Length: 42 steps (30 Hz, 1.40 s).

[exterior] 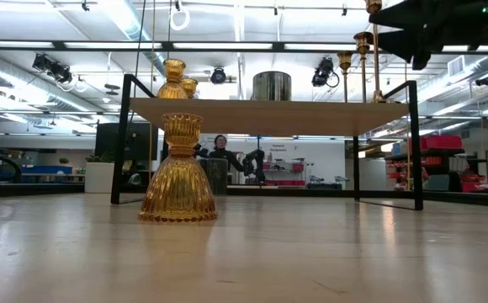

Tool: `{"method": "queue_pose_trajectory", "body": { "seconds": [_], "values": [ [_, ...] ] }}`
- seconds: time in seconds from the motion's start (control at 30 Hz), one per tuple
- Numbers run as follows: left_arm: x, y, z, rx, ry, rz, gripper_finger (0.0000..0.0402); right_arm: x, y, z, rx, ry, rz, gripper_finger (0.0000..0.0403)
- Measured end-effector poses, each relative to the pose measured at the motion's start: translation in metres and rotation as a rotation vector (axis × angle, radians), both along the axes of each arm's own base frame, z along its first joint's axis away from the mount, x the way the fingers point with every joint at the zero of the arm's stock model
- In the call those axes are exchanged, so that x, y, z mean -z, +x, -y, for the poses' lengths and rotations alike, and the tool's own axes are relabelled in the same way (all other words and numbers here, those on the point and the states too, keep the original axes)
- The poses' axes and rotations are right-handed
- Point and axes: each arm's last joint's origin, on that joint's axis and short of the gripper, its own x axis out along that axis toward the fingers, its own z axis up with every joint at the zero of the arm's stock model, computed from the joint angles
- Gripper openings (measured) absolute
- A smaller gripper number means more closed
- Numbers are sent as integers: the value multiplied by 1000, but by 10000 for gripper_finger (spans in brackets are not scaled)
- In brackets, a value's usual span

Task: Pick & Place candle stick holders
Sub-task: Put the glass candle holder on the shelf aligned with the other glass candle holder

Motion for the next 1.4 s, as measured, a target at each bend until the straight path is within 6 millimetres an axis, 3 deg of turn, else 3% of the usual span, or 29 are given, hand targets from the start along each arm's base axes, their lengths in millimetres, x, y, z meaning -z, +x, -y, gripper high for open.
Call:
{"method": "queue_pose_trajectory", "body": {
  "seconds": [0.4, 0.9, 1.2, 1.4],
  "values": [
    [0, 0, 0, 0, 0, 0, 332, 4, 1, -2, -14, 4, -61, 246],
    [0, 0, 0, 0, -1, 0, 332, 5, -14, -6, -87, 45, -80, 245],
    [0, 0, 0, 0, -1, 0, 332, 2, -23, -9, -189, 65, -58, 242],
    [0, 0, 0, 0, -1, 0, 332, 4, -27, -12, -363, 158, -58, 242]
  ]
}}
